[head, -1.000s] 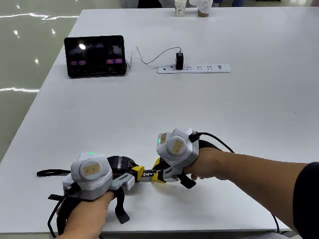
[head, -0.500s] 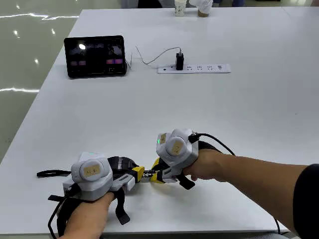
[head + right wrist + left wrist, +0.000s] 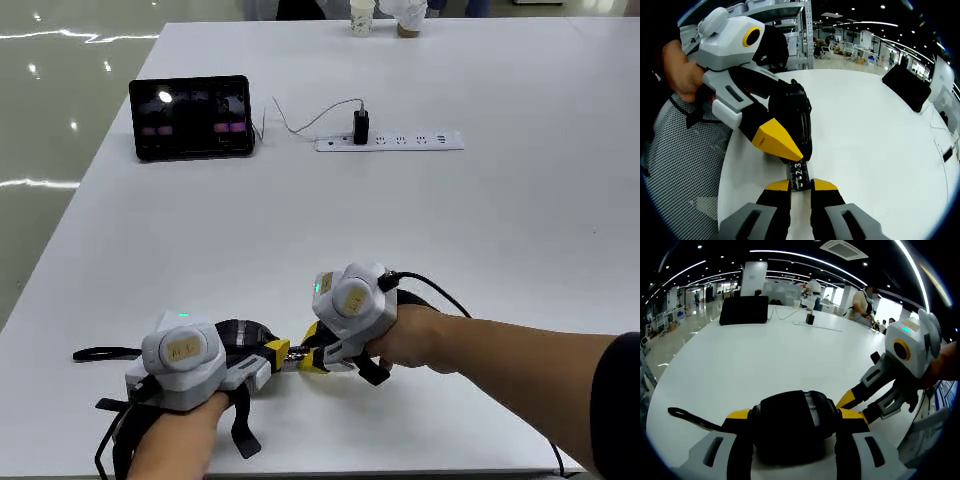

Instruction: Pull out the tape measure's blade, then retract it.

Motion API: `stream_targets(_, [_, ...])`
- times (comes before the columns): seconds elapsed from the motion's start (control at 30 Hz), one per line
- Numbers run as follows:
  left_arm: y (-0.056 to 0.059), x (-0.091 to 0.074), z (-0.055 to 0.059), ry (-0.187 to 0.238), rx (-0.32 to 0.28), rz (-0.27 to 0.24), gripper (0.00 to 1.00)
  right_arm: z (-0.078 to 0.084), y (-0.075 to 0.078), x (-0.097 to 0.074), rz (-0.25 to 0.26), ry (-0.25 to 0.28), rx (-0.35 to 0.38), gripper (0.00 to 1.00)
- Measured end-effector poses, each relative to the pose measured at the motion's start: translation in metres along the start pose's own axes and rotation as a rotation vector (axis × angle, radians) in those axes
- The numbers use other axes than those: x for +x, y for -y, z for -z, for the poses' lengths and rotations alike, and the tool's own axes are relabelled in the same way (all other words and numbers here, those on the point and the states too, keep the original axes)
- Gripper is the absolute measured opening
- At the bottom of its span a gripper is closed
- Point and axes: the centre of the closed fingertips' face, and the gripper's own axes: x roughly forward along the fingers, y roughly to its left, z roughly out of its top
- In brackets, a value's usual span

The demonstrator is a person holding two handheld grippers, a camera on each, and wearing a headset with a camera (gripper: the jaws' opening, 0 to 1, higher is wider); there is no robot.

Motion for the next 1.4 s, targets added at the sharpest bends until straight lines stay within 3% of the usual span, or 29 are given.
stream_targets(1.4, [0.0, 0.0, 0.0, -0.002, 0.0, 0.006, 0.61, -0.017, -0.003, 0.012, 0.0, 0.047, 0.014, 0.12])
